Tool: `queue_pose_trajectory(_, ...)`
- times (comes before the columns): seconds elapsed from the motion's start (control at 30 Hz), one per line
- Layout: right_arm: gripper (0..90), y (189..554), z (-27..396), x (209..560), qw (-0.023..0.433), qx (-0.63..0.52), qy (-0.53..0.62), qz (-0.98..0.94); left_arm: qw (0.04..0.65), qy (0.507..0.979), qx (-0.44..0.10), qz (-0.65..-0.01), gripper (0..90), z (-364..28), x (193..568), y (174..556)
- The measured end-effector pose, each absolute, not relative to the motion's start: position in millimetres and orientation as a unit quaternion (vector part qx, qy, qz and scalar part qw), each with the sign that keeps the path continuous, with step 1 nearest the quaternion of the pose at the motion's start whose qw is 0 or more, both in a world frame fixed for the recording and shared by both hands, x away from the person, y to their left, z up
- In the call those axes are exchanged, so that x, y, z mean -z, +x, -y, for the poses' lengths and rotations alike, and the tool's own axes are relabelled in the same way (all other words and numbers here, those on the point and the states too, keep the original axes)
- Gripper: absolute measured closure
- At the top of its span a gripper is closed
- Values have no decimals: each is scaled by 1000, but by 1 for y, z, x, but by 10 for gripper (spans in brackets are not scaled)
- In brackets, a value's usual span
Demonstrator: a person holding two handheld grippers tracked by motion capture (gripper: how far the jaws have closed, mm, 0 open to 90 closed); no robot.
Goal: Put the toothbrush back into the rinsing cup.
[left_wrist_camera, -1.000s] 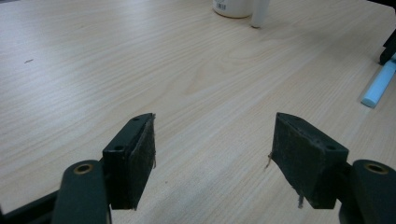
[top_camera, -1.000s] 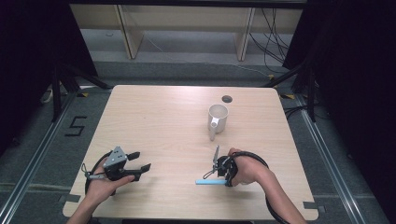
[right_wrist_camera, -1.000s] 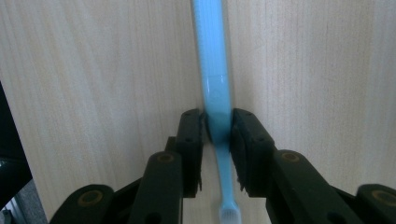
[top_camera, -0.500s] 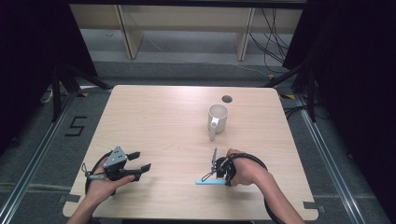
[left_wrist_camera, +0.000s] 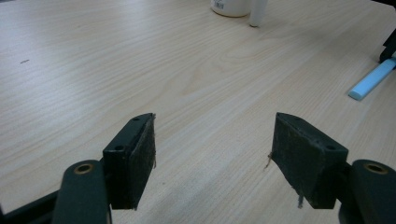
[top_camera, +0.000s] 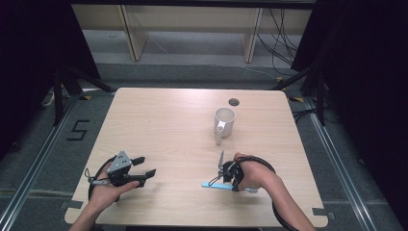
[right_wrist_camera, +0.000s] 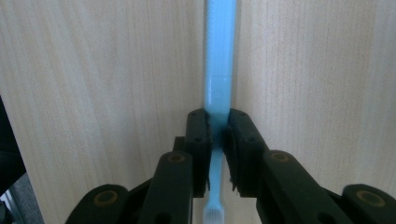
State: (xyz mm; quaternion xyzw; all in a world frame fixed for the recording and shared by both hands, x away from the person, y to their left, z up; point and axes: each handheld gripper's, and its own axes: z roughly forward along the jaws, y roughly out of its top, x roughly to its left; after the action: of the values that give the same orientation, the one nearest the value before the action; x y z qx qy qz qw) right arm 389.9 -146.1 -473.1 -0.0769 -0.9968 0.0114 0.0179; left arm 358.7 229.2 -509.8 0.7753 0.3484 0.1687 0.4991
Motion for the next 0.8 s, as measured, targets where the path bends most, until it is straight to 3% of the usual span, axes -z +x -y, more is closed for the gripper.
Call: queue_pose_trajectory(0.8, 799, 391, 153, 462, 9, 11, -69, 997, 496, 778, -169, -347, 300, -228, 510, 358)
